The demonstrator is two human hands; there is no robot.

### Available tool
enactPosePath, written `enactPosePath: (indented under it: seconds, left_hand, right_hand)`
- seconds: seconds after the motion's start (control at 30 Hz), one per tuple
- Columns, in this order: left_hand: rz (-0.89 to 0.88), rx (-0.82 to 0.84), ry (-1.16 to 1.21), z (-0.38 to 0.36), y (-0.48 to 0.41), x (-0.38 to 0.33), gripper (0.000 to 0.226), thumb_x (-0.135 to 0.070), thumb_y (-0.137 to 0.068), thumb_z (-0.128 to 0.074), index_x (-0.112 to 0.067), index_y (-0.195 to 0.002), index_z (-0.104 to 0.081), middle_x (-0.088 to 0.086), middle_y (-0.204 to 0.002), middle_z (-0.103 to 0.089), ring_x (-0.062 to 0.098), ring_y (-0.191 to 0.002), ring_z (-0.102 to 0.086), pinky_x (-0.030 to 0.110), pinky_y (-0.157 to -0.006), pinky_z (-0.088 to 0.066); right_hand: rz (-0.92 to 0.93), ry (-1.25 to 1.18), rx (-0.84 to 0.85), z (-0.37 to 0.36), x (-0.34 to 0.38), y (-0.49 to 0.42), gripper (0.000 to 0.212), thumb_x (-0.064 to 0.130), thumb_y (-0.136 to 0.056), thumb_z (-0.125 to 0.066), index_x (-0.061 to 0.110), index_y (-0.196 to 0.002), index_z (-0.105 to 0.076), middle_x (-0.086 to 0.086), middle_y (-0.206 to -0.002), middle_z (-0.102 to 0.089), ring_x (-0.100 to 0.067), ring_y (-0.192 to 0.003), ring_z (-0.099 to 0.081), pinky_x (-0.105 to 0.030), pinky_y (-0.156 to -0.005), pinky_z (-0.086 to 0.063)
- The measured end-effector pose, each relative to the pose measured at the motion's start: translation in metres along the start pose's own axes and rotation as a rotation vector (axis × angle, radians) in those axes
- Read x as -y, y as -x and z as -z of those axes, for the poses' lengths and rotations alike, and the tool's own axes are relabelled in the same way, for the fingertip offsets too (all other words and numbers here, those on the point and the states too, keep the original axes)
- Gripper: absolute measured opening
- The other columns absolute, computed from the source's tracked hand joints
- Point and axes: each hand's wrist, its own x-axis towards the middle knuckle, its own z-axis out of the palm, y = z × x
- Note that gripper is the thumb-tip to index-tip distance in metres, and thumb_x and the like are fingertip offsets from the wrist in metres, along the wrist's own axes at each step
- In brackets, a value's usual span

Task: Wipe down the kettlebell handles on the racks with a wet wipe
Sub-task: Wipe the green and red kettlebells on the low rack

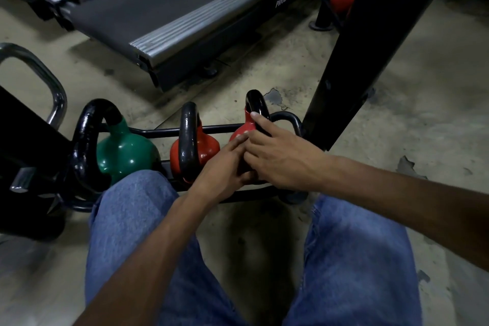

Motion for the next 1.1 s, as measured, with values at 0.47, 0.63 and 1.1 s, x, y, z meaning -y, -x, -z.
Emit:
enactPosePath:
  seconds: [0.47, 0.63, 1.1]
  left_hand:
    - [-0.010, -0.014, -0.004, -0.001, -0.001, 0.006, 0.094, -0.052, -0.088, -0.075, -0.029, -0.164, -0.024, -0.013, -0.172, -0.014, 0.012, -0.155, -0.023, 0.042, -0.124, -0.032]
    - [-0.059, -0.033, 0.047, -0.001, -0.002, 0.006, 0.086, -0.050, -0.085, -0.078, -0.034, -0.158, -0.036, -0.017, -0.166, -0.026, 0.010, -0.148, -0.036, 0.043, -0.116, -0.044]
    - [-0.036, -0.002, -0.079, -0.004, -0.001, 0.010, 0.095, -0.034, -0.086, -0.081, -0.030, -0.163, -0.024, -0.009, -0.172, -0.012, 0.021, -0.149, -0.038, 0.044, -0.115, -0.046]
  right_hand:
    - [-1.186, -1.543, -0.654, -0.014, 0.039, 0.021, 0.022, 0.011, -0.106, -0.054, 0.017, -0.118, -0.071, 0.001, -0.104, -0.077, -0.014, -0.101, -0.073, -0.043, -0.094, -0.059]
    - [-1.214, -1.956, -0.505, -0.010, 0.018, 0.006, 0.031, 0.008, -0.103, -0.046, 0.011, -0.115, -0.075, -0.010, -0.108, -0.079, -0.027, -0.107, -0.074, -0.048, -0.103, -0.056]
    - [-0.309, -0.186, -0.290, -0.013, 0.017, 0.022, 0.021, 0.024, -0.104, -0.055, 0.013, -0.112, -0.072, -0.013, -0.132, -0.064, -0.037, -0.140, -0.047, -0.055, -0.125, -0.024]
